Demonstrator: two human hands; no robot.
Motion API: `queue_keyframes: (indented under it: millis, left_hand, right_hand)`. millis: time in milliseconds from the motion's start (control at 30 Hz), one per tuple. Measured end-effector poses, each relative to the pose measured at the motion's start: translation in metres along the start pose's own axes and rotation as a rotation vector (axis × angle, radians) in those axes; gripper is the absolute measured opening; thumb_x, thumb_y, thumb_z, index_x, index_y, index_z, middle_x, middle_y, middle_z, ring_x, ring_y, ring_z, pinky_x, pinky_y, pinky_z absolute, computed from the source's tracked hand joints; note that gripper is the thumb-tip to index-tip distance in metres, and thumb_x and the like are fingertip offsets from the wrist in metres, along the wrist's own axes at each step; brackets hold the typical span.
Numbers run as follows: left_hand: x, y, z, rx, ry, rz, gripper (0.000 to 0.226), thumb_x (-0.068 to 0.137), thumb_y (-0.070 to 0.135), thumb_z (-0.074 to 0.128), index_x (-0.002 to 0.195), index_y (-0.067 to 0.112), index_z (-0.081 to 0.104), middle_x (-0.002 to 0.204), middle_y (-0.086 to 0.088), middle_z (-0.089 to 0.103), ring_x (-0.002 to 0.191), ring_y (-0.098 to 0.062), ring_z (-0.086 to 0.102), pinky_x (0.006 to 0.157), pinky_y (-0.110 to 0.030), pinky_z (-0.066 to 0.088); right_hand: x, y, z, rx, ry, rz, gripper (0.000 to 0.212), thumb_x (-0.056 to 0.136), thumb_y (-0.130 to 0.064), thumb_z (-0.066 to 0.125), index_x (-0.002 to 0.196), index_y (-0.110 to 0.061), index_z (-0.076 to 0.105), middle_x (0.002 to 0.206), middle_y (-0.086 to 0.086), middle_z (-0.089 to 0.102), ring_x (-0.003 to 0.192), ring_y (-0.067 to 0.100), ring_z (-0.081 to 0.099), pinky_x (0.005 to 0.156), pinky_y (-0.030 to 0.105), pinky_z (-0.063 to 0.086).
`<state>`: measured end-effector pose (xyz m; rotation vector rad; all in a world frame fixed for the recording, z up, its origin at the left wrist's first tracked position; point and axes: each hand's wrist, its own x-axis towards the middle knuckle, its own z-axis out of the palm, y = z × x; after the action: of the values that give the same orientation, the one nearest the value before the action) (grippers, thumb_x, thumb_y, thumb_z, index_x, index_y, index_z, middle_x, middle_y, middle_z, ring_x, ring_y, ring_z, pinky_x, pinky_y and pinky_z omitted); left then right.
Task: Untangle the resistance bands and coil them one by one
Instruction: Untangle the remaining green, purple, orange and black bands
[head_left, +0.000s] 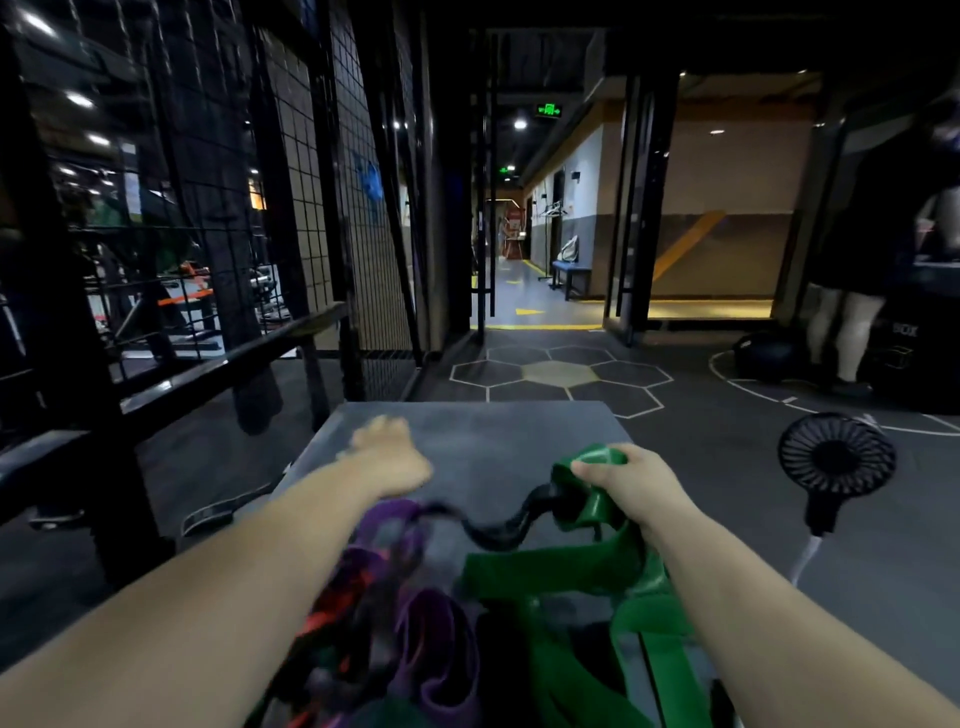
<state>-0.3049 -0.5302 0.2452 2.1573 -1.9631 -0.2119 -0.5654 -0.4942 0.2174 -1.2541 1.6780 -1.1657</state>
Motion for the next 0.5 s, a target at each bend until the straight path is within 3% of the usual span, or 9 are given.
queue_keyframes:
  millis: [100, 200, 267, 333, 400, 500]
  left_hand:
    - [-0.023, 0.039, 0.014, -0.243, -0.15, 0.363, 0.067, 0.092, 0.028, 0.055, 0.151, 0.022, 0.025, 0.159, -0.004, 0.021, 0.144, -0.024, 0.025, 0.114, -0.036, 0.028]
    - [-0.035, 0.059, 0.028, -0.343, -0.292, 0.363, 0.069, 0.094, 0.049, 0.052, 0.15, 0.024, 0.022, 0.155, -0.004, 0.03, 0.138, -0.024, 0.037, 0.108, -0.034, 0.033]
    - [-0.038, 0.058, 0.039, -0.294, -0.314, 0.321, 0.064, 0.093, 0.056, 0.048, 0.143, 0.02, 0.033, 0.141, -0.007, 0.049, 0.116, -0.023, 0.054, 0.097, -0.035, 0.043]
    - [-0.039, 0.055, 0.044, -0.258, -0.273, 0.332, 0.052, 0.092, 0.059, 0.048, 0.122, 0.016, 0.051, 0.116, -0.006, 0.063, 0.097, -0.022, 0.06, 0.079, -0.032, 0.045]
    - [-0.045, 0.055, 0.042, -0.294, -0.18, 0.388, 0.037, 0.092, 0.054, 0.052, 0.09, 0.017, 0.052, 0.083, 0.0, 0.06, 0.079, -0.02, 0.057, 0.061, -0.029, 0.038]
    - [-0.051, 0.055, 0.026, -0.516, -0.029, 0.433, 0.034, 0.091, 0.046, 0.059, 0.079, 0.016, 0.049, 0.066, 0.005, 0.046, 0.064, -0.013, 0.046, 0.055, -0.024, 0.033]
  right_hand:
    - [-0.014, -0.006, 0.006, 0.085, -0.081, -0.087, 0.023, 0.079, -0.024, 0.081, 0.097, -0.02, 0.068, 0.087, 0.003, 0.074, 0.079, 0.024, 0.071, 0.073, 0.037, 0.06]
    - [-0.023, -0.009, 0.008, 0.202, -0.086, -0.159, 0.021, 0.08, -0.02, 0.08, 0.098, -0.02, 0.07, 0.089, 0.003, 0.076, 0.08, 0.022, 0.073, 0.076, 0.039, 0.06]
    - [-0.024, -0.01, 0.007, 0.246, -0.086, -0.18, 0.024, 0.079, -0.019, 0.08, 0.1, -0.019, 0.069, 0.09, 0.004, 0.076, 0.08, 0.023, 0.073, 0.077, 0.04, 0.06]
    - [-0.023, -0.009, 0.006, 0.232, -0.07, -0.188, 0.024, 0.079, -0.02, 0.081, 0.099, -0.02, 0.069, 0.088, 0.003, 0.076, 0.08, 0.024, 0.073, 0.075, 0.041, 0.06]
    - [-0.017, -0.003, 0.004, 0.202, -0.007, -0.152, 0.022, 0.078, -0.023, 0.082, 0.094, -0.022, 0.068, 0.086, 0.003, 0.075, 0.079, 0.027, 0.072, 0.075, 0.043, 0.06]
    - [-0.009, 0.014, 0.002, 0.228, 0.073, -0.035, 0.021, 0.076, -0.021, 0.082, 0.089, -0.015, 0.067, 0.083, 0.011, 0.073, 0.077, 0.033, 0.07, 0.076, 0.049, 0.059]
